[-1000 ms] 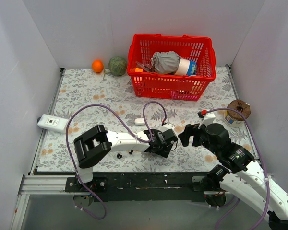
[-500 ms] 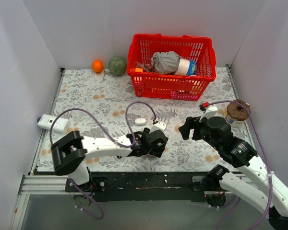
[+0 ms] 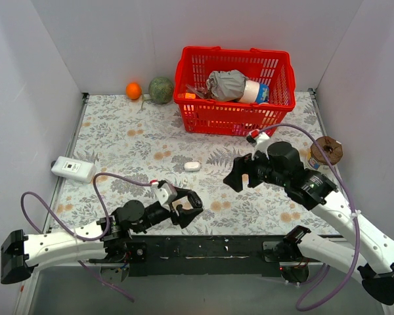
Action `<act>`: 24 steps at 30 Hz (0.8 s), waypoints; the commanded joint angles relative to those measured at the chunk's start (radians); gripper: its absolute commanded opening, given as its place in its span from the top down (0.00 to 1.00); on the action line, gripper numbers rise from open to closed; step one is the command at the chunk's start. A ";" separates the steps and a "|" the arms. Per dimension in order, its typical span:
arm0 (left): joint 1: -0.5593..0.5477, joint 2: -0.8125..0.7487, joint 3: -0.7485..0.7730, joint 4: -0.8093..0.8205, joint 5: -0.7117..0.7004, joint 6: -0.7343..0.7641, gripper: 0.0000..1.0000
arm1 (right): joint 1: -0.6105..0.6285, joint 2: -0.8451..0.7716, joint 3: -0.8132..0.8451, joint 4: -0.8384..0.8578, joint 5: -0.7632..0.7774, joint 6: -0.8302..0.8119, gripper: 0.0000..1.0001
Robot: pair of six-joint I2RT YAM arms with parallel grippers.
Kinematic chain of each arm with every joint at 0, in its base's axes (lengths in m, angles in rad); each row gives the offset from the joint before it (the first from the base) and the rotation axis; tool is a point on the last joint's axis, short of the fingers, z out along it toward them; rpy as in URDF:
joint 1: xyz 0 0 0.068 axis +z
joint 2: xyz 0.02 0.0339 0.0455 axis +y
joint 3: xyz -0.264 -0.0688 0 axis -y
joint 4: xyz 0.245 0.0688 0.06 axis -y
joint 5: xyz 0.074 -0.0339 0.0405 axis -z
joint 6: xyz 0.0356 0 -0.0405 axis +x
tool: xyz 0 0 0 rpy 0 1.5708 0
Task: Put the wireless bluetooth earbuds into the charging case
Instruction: Open the charging case.
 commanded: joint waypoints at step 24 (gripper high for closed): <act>-0.003 0.075 0.058 0.051 0.075 0.335 1.00 | 0.330 0.287 0.185 0.055 0.054 0.051 0.07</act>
